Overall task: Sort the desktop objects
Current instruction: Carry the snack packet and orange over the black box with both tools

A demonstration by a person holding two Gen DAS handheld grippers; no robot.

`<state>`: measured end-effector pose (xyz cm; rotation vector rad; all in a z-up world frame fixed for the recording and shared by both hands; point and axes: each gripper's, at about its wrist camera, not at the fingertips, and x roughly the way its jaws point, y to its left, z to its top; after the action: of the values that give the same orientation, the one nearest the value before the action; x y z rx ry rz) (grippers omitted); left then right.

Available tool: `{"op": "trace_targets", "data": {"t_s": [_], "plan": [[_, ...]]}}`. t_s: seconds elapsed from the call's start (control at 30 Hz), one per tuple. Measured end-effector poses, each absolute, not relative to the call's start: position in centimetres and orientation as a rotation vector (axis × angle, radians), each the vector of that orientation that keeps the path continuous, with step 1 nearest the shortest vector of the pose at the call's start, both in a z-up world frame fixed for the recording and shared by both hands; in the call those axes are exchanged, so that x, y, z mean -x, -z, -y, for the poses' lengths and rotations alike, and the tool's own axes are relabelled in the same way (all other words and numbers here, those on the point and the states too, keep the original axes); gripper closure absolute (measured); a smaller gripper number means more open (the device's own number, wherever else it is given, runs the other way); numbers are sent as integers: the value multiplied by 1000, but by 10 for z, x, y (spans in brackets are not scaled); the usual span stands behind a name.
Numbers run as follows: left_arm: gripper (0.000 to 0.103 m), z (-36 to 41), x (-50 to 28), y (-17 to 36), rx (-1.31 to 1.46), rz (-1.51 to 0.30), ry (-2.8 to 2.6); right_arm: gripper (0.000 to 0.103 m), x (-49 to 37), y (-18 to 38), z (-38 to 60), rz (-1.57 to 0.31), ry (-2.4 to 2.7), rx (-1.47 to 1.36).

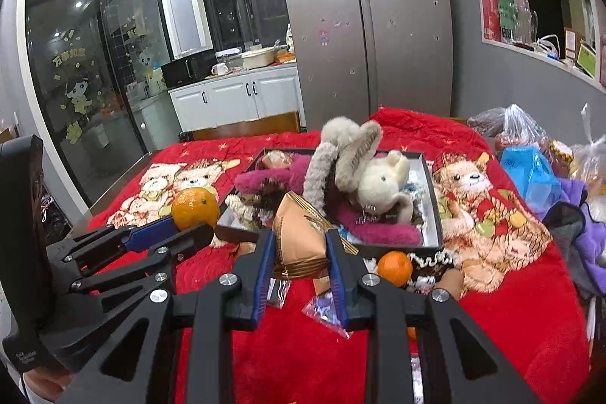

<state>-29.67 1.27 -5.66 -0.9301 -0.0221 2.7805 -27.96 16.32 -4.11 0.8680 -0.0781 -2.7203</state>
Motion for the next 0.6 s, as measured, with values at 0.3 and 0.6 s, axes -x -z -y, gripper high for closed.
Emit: {"op": "trace_targets", "data": {"t_s": [0.3, 0.6], "plan": [[72, -18, 326, 72, 987, 14, -2751, 75, 303, 28, -157, 15, 2735, -843], [72, -37, 388, 103, 1080, -119, -2744, 75, 357, 55, -153, -32, 2703, -932]]}}
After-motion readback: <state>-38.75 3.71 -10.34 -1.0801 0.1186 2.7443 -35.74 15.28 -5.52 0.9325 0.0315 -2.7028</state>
